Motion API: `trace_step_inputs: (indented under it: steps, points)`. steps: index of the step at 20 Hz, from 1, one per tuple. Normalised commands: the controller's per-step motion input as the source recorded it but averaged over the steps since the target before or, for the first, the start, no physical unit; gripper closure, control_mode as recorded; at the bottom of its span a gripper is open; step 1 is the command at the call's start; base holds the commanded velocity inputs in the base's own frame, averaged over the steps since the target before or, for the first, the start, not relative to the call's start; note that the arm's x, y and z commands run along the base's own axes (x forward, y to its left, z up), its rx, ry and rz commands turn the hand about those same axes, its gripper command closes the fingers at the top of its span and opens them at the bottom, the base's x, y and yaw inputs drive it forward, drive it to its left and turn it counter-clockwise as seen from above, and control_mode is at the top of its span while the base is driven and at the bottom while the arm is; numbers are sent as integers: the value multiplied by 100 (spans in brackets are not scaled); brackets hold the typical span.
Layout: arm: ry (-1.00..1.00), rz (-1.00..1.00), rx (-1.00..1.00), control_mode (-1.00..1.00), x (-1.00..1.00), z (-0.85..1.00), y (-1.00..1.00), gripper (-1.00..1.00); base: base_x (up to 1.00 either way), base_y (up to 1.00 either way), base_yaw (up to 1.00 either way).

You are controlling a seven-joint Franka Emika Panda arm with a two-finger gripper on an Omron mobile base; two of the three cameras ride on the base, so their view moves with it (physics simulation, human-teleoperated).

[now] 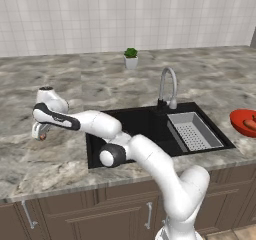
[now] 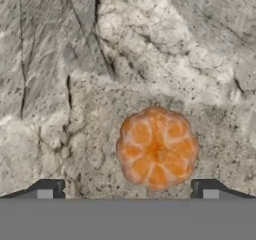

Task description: There is a mixed pile of frozen fruits and vegetables on the counter. Locate all the frozen vegetables and place the items in a bowl on the counter. Take all the frozen fruits and defrost them in a running sink.

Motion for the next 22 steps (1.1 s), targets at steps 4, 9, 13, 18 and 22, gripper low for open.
trace_step_inputs:
  steps: [4,9,13,18,22]
  points:
    - [1,-6,-16,-100,64,-1,29,-100,0,0,0]
    - [1,-9,-14,-100,66,0,34,-100,0,0,0]
    - [4,-13,-15,-100,76,0,52,-100,0,0,0]
    - [10,-4,-9,-100,31,0,31,100,0,0,0]
    - [40,0,-9,-100,5,0,4,100,0,0,0]
